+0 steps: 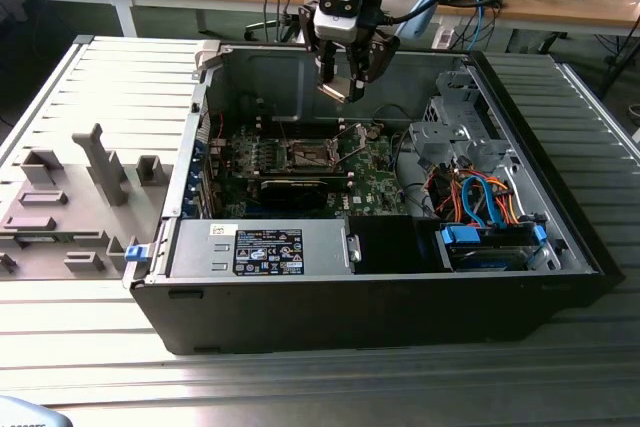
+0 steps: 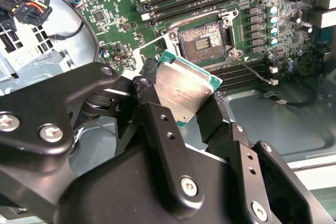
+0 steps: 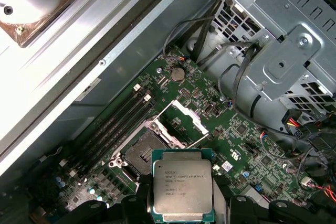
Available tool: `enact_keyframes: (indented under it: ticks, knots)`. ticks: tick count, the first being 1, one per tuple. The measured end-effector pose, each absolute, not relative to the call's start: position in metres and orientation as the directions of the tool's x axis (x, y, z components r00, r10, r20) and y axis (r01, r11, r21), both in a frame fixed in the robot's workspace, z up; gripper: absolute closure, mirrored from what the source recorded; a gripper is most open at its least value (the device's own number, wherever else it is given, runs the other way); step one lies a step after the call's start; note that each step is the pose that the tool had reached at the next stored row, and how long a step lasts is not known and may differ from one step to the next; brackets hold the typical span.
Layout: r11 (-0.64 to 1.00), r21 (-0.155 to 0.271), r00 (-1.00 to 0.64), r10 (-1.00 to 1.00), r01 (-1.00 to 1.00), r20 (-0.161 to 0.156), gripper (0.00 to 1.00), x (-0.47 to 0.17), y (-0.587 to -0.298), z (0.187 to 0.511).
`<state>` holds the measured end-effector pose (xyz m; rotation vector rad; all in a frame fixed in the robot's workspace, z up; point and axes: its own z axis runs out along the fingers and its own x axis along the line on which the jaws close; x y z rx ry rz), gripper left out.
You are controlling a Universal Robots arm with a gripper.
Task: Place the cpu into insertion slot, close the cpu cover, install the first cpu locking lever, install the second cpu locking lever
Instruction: 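Place the cpu into insertion slot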
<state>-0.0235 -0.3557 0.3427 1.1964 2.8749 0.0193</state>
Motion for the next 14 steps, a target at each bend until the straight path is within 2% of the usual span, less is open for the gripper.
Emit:
enact_keyframes:
  ticks: [14]
  knots:
    - [0.700,0.022,-0.700,0.714,0.713,-0.021,0.45,-0.0235,-0.3557,0.3427]
